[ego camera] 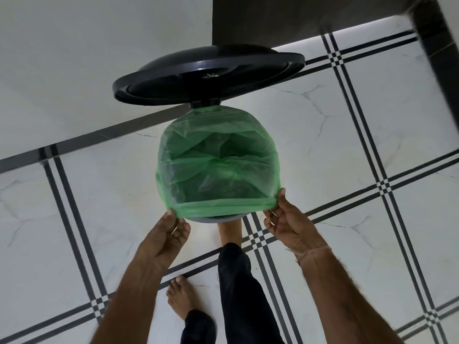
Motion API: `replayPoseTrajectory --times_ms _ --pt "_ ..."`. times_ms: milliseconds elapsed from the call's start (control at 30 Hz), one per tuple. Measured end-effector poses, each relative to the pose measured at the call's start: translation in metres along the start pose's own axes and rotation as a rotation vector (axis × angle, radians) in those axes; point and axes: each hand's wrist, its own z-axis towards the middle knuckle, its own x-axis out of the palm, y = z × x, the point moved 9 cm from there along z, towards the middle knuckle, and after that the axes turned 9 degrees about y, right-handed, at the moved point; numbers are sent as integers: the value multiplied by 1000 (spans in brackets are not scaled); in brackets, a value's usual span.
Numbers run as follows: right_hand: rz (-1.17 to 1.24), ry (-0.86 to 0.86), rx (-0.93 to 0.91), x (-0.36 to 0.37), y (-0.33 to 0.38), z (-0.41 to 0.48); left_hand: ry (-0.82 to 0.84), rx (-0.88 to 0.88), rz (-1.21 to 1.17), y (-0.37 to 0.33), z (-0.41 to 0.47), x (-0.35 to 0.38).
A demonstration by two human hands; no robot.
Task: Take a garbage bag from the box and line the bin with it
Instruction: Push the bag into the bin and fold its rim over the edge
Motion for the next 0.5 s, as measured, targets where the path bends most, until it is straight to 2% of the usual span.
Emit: replayPoseTrajectory --times_ms 100,267,367,500 --pt "75 14 -2 -4 -12 5 -27 6 -121 13 2 -6" --pt "153 -14 -27 -10 -29 11 -38 51 -91 21 0 -6" --pt "124 26 -59 -9 -32 13 -38 130 130 6 -5 9" --pt "108 79 -83 -5 -36 8 -269 323 384 -13 -9 13"
